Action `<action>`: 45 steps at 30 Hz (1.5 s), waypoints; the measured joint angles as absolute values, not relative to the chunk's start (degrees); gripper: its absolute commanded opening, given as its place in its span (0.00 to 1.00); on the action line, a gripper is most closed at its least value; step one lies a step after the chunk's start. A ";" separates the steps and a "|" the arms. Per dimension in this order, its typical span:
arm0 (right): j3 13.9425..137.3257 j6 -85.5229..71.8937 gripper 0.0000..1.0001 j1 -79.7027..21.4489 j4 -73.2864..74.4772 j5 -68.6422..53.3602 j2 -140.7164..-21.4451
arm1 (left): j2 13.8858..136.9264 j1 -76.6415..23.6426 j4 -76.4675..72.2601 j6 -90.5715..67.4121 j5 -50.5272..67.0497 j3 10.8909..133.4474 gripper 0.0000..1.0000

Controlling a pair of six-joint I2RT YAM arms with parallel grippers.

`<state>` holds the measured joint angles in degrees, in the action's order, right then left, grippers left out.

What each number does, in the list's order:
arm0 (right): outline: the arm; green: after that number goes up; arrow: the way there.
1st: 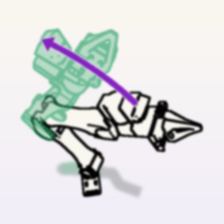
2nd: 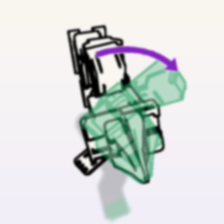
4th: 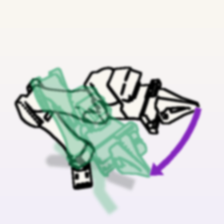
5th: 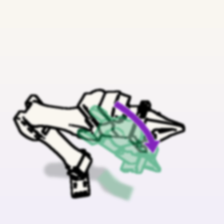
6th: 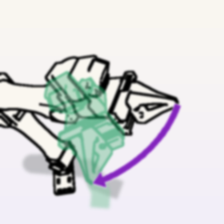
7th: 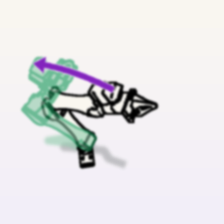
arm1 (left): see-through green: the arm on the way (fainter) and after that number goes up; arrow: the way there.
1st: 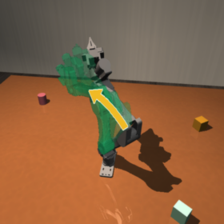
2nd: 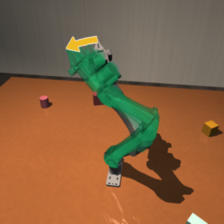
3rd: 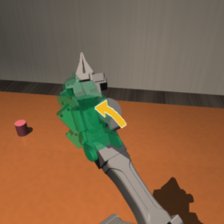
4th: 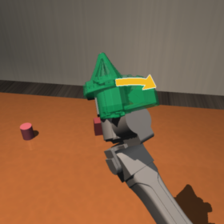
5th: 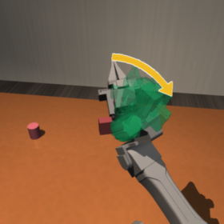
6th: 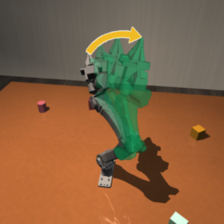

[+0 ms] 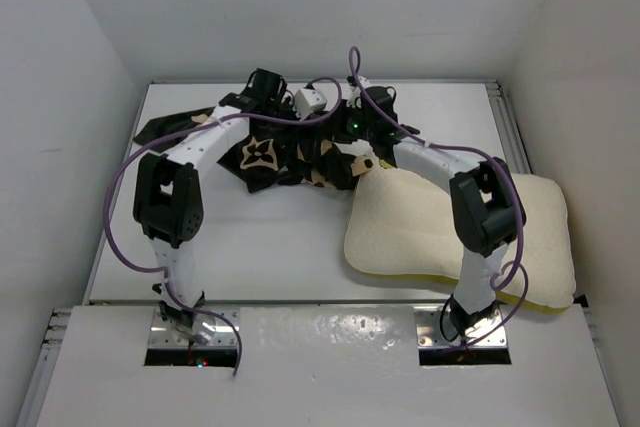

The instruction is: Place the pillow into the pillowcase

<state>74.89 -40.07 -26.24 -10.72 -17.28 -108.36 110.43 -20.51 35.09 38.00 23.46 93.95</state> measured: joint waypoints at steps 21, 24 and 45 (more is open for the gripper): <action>87.64 -16.73 0.59 -7.55 14.06 -19.75 -104.60 | 111.28 -17.52 40.36 26.57 22.59 107.20 0.00; 82.26 -10.11 0.72 0.19 19.79 -21.91 -101.47 | 113.06 -17.52 40.07 24.51 21.93 108.07 0.00; 65.60 7.01 0.00 -4.82 18.22 -26.52 -106.06 | 113.75 -18.85 39.70 22.70 16.16 107.22 0.00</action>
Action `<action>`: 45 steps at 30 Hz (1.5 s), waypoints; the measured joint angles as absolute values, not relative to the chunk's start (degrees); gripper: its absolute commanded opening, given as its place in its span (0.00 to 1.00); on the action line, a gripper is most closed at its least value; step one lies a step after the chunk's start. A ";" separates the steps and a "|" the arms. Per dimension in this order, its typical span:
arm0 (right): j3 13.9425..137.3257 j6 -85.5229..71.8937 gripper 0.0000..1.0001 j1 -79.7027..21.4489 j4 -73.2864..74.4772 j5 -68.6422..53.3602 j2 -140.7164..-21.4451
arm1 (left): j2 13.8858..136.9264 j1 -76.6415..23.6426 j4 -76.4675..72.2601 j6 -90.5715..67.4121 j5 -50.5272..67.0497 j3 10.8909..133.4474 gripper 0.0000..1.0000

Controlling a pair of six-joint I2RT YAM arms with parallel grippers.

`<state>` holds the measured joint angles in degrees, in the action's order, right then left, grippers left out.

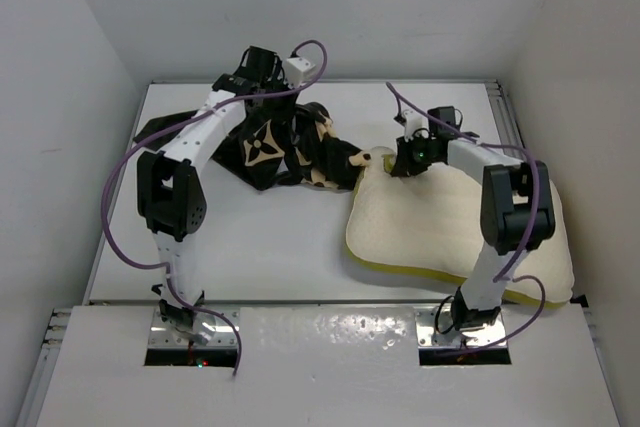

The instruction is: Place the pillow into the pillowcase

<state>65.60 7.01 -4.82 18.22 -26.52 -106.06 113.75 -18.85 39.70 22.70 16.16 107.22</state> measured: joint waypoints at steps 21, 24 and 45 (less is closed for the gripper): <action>49.08 3.16 0.00 -21.76 -1.61 -28.82 -76.14 | 113.69 -19.99 40.36 26.92 18.35 107.15 0.00; 51.59 -0.16 0.00 -25.45 -4.36 -28.58 -83.57 | 113.32 -20.62 41.98 28.36 20.51 107.15 0.00; 63.86 -24.64 0.00 -25.67 -16.67 -3.20 -102.13 | 109.97 -22.59 59.55 50.74 28.91 106.69 0.00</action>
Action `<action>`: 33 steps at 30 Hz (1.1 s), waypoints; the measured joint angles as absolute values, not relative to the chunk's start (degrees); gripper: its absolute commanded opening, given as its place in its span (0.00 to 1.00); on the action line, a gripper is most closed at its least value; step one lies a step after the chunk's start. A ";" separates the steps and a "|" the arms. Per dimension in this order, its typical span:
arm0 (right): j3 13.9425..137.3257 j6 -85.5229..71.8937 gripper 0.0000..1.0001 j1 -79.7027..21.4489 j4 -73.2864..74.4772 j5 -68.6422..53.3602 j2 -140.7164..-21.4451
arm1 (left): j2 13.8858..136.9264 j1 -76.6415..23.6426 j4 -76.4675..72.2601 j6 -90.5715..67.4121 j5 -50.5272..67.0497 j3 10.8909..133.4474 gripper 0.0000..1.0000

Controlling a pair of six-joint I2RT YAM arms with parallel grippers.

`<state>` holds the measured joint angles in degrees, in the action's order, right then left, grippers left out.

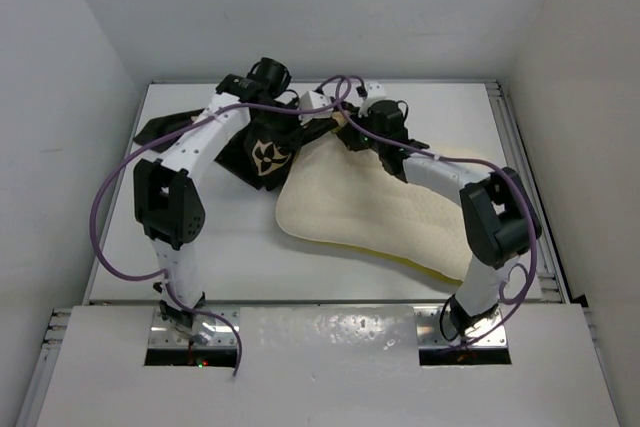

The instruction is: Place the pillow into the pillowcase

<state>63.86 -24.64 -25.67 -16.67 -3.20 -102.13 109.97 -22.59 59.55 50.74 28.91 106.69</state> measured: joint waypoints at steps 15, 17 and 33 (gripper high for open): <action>52.71 -19.75 0.86 -30.79 -32.18 -5.67 -97.84 | 111.53 -23.97 53.30 40.40 26.81 105.45 0.13; 51.48 -19.51 0.82 -29.56 -32.56 -5.87 -95.66 | 111.53 -23.97 52.21 39.94 26.68 104.03 0.16; 64.60 -7.42 0.95 -20.38 -24.49 -29.76 -104.36 | 111.50 -23.53 51.31 38.79 27.81 100.88 0.50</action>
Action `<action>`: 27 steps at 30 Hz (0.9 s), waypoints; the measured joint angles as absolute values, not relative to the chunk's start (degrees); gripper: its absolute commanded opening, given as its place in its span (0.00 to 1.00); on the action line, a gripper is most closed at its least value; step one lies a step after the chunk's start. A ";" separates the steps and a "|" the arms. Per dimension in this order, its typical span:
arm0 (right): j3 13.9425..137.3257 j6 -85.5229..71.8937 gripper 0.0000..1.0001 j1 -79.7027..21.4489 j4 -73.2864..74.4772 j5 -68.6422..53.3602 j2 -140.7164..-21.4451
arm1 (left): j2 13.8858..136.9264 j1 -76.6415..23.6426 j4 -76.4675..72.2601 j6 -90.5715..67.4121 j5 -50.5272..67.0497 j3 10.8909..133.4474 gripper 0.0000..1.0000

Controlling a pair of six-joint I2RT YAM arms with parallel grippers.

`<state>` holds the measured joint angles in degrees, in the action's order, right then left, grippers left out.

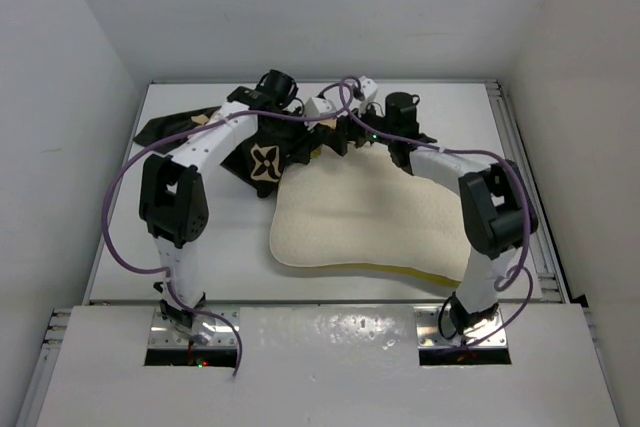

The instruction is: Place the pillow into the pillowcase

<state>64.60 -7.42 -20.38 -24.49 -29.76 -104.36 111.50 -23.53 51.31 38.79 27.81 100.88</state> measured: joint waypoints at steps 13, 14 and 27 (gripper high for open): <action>74.39 -10.26 0.69 -23.27 -22.50 -36.45 -120.09 | 103.85 -8.10 53.69 35.27 25.02 91.59 0.73; 74.30 -10.98 0.60 -23.42 -23.40 -36.16 -120.09 | 102.41 -7.77 53.74 35.24 23.77 89.78 0.71; 65.95 -26.81 0.00 -23.14 -39.66 -26.04 -119.26 | 99.15 -11.60 40.07 31.31 15.46 67.26 0.85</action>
